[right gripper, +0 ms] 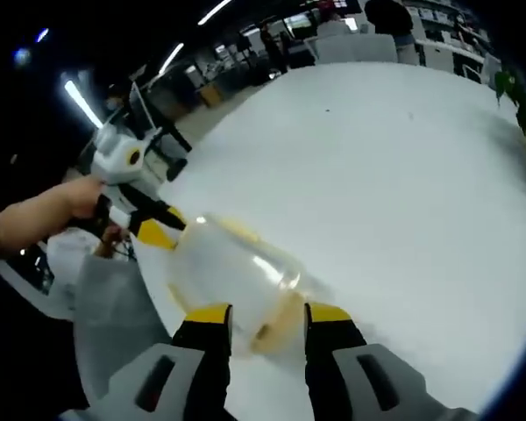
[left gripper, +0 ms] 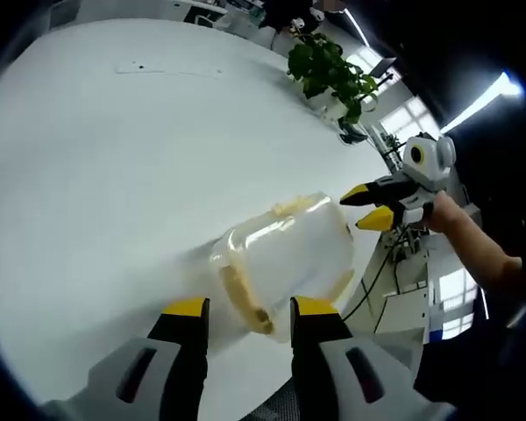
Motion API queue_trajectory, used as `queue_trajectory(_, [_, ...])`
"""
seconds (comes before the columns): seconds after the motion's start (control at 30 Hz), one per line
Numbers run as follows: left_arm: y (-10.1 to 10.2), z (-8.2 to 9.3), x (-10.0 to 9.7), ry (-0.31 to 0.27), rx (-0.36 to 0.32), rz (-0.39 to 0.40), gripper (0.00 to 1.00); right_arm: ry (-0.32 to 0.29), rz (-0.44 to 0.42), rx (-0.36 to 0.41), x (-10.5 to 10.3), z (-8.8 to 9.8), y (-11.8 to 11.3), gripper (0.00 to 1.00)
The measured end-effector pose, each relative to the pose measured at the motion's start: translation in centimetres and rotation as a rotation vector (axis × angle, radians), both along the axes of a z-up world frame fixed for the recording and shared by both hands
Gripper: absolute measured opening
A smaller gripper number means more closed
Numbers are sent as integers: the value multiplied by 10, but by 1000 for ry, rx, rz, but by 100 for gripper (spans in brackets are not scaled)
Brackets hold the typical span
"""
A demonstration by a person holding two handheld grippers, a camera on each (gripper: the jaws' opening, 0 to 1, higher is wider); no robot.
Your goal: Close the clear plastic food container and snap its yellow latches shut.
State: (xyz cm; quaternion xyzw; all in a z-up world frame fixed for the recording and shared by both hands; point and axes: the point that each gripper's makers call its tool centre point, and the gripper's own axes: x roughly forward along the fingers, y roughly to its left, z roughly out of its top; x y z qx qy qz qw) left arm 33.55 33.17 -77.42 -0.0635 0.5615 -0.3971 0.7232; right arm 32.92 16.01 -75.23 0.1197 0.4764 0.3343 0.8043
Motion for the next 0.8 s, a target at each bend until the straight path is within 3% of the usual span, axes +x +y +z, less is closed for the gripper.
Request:
queue_trajectory(0.1, [0, 0, -3, 1, -8, 10, 33, 42, -63, 61, 0, 0, -2, 31])
queue_trajectory(0.23, [-2, 0, -3, 33, -36, 101, 33, 79, -130, 123, -1, 2, -4, 32])
queue_trajectory(0.8, [-11, -2, 0, 34, -52, 133, 32, 80, -90, 49, -16, -15, 0, 28])
